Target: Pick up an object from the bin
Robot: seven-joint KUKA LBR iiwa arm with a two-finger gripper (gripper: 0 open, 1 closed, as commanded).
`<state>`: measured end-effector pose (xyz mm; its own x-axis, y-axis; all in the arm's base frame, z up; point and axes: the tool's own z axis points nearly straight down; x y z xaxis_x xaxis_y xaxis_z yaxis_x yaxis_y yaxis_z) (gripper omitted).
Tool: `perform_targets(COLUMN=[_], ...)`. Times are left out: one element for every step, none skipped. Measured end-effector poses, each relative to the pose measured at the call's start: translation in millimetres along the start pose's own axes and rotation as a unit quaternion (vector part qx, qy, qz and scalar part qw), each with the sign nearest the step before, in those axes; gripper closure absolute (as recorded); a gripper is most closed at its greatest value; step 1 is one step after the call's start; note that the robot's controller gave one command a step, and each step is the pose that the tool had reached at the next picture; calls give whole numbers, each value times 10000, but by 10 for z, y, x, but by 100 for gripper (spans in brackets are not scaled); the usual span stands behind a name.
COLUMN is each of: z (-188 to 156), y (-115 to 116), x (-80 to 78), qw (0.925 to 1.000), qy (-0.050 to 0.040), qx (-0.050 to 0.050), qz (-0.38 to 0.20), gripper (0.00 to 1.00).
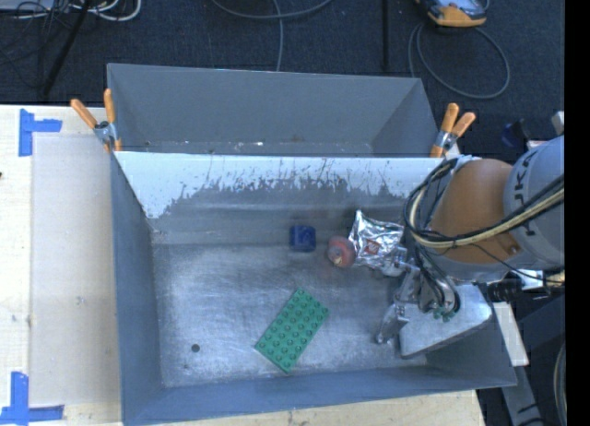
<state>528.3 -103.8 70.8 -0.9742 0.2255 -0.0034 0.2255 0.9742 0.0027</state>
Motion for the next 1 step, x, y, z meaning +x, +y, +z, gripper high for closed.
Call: perform_targets(z=[-464], y=[1204], x=[257], qw=[10000], qy=[12], qx=[-12], qz=[-27], gripper=[0])
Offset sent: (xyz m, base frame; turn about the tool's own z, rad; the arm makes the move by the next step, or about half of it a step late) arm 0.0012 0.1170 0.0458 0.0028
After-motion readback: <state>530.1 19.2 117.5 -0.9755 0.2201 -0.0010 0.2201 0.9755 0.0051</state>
